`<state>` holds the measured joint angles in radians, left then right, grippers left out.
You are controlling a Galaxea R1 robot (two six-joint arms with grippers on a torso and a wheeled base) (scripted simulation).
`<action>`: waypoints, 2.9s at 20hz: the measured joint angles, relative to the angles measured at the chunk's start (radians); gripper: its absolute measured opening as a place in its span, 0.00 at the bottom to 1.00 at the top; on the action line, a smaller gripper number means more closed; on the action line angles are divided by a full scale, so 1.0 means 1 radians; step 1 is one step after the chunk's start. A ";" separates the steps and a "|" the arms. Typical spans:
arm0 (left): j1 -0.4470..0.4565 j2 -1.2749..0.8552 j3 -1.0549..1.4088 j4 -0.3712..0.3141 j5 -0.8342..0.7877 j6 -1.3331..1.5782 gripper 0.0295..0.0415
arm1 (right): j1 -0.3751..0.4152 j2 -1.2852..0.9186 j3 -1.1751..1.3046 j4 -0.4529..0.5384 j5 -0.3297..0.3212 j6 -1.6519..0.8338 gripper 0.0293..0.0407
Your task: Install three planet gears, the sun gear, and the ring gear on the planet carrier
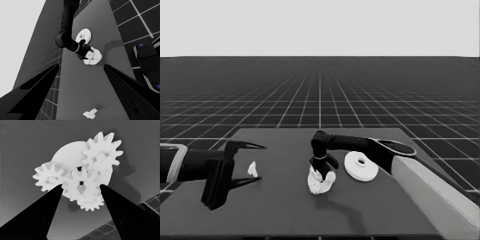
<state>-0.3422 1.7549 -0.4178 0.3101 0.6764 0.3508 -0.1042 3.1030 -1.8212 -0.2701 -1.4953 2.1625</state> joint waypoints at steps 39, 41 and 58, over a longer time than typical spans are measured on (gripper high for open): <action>0.000 0.000 0.000 0.000 0.000 0.000 0.75 | -0.173 -0.991 1.120 -0.316 0.241 -1.631 0.84; 0.000 0.000 0.000 0.000 0.000 0.000 0.75 | -0.227 -1.228 1.326 -0.389 0.289 -1.772 0.81; 0.000 0.000 0.000 0.000 0.000 0.000 0.75 | 0.075 -0.430 -0.094 0.114 0.079 -1.396 0.81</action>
<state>-0.3422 1.7549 -0.4178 0.3101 0.6764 0.3508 -0.0294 2.6733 -1.9153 -0.1565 -1.4166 0.7662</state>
